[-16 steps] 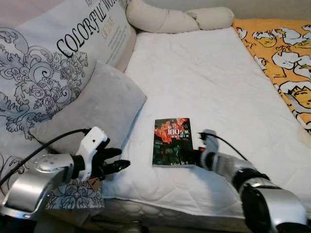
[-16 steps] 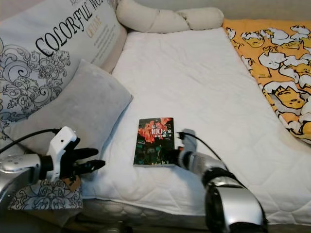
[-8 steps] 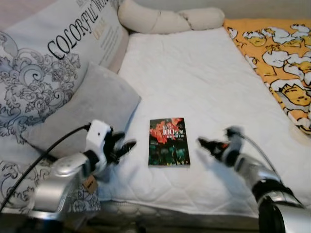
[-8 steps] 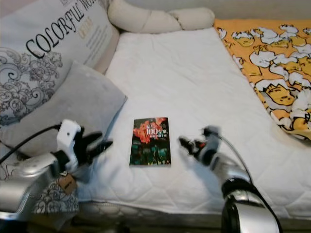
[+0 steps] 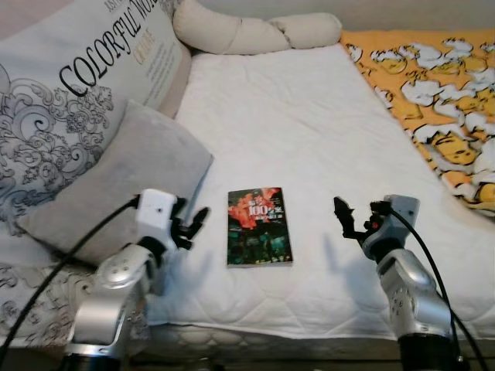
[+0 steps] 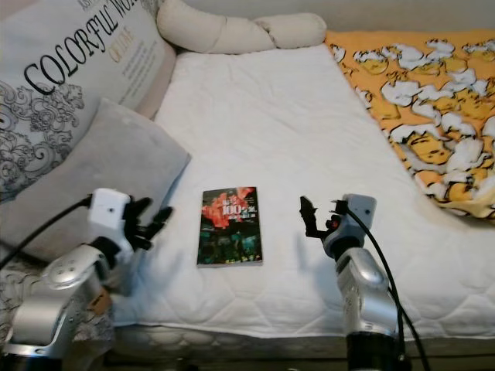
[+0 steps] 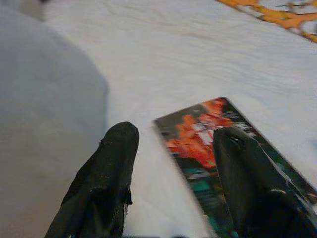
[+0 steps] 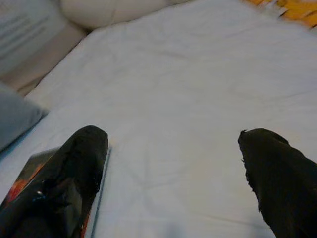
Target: Clean up the room
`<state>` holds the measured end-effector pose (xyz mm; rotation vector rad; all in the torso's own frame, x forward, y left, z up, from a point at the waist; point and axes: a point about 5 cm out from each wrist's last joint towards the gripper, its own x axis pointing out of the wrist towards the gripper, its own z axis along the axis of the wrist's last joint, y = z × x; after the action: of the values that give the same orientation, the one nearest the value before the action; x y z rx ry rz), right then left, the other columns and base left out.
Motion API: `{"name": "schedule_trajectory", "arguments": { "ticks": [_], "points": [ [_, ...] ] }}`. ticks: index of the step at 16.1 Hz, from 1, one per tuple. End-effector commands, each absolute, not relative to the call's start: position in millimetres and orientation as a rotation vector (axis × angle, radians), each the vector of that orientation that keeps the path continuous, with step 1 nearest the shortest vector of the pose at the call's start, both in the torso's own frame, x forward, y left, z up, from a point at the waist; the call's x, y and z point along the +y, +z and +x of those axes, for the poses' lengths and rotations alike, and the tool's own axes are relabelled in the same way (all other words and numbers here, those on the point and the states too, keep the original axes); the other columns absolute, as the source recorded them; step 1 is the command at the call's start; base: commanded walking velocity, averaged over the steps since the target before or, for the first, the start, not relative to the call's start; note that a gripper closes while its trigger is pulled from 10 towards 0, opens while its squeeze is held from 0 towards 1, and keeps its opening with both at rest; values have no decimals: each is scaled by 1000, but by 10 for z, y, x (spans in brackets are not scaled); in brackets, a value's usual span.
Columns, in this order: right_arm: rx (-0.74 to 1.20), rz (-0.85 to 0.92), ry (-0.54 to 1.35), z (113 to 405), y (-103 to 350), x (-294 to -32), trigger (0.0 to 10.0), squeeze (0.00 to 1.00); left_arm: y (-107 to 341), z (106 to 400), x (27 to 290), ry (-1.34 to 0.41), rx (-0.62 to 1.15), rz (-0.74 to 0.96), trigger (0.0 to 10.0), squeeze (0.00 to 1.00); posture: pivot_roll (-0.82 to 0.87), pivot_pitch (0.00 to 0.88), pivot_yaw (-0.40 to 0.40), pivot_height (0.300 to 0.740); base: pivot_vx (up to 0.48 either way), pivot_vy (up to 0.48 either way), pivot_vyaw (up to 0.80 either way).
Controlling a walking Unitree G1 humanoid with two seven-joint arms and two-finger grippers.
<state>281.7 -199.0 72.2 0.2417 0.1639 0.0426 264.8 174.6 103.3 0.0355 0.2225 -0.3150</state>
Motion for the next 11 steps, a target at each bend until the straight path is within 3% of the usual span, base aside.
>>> {"name": "schedule_trajectory", "arguments": {
  "ticks": [1,4,11],
  "points": [
    [134,243,-2,2768,769,-1980,10000,1000,1046,2656,1884,-233,225,58,10000,0,-20,0,47,740,0,-345,0],
    [123,238,-38,2712,833,-1875,10000,1000,1113,2679,2033,-133,207,78,10000,0,5,0,43,740,0,-347,0],
    [176,221,-35,2607,760,-1800,10000,1000,1151,2638,2082,-108,209,99,10000,0,39,0,24,740,0,-346,0]
  ]
}}
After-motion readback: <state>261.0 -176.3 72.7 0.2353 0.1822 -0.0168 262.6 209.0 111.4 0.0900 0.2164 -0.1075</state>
